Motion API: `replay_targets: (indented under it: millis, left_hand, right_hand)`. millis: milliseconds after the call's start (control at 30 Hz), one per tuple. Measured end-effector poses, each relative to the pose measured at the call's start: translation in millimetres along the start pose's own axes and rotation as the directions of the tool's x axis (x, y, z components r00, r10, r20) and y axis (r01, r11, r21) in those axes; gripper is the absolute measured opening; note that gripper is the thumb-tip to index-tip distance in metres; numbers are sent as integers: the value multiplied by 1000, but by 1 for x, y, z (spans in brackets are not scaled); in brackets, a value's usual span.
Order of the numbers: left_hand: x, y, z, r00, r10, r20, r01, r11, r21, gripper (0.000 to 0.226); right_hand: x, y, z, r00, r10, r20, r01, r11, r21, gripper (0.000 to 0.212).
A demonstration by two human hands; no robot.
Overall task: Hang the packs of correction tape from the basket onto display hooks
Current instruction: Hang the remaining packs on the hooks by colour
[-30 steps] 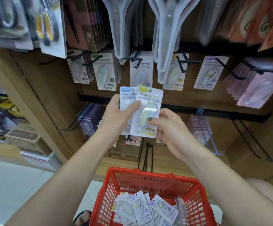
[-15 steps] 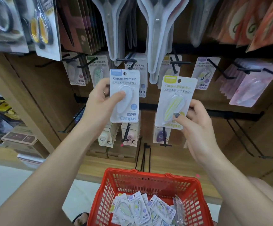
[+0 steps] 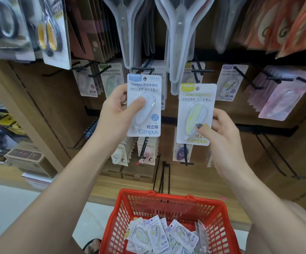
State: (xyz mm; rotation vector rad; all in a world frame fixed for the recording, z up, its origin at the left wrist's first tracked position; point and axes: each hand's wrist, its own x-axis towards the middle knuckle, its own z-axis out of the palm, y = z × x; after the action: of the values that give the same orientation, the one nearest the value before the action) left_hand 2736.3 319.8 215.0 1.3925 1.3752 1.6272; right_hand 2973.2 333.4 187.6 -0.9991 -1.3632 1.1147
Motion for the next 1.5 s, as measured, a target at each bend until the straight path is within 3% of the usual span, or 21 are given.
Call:
replay_targets:
  millis: [533,733,867,1000,1200,1267,1433,1500]
  left_hand:
    - [6,6,10,997,-75,-30,77,995,64,28]
    - [25,-5,17,998,-60,-27,64,981,182,29]
    - [44,-15,22,998,-61,-22,64,969,240,30]
    - [62,-26,31,997,-72,-26,76,949,306,37]
    - [92,-35,43,996,-62,-70,90,831,549,55]
    - [97,-40,45,995,-61,-83,98,814,572,55]
    - [83,-51,42,995,-49,-89,87,860,503,56]
    - [67,-56,37,994,-62,-93,99,874,476,64]
  right_hand:
    - [3,-13,8,995,-38,-88,37,999,-11,30]
    - [1,-23,8,996,-27,-87,22,998,-62,27]
    - [17,-17,8,994,65,-86,-65,998,-1,27]
    - [59,2,12,987,114,-115,-123,990,-75,22]
    - [129,23,17,977,124,-171,-159,965,-208,13]
    - [146,28,17,977,138,-161,-171,962,-214,19]
    - [160,33,14,950,275,-148,-294,946,-133,60]
    - [153,34,12,939,299,-172,-333,915,-226,71]
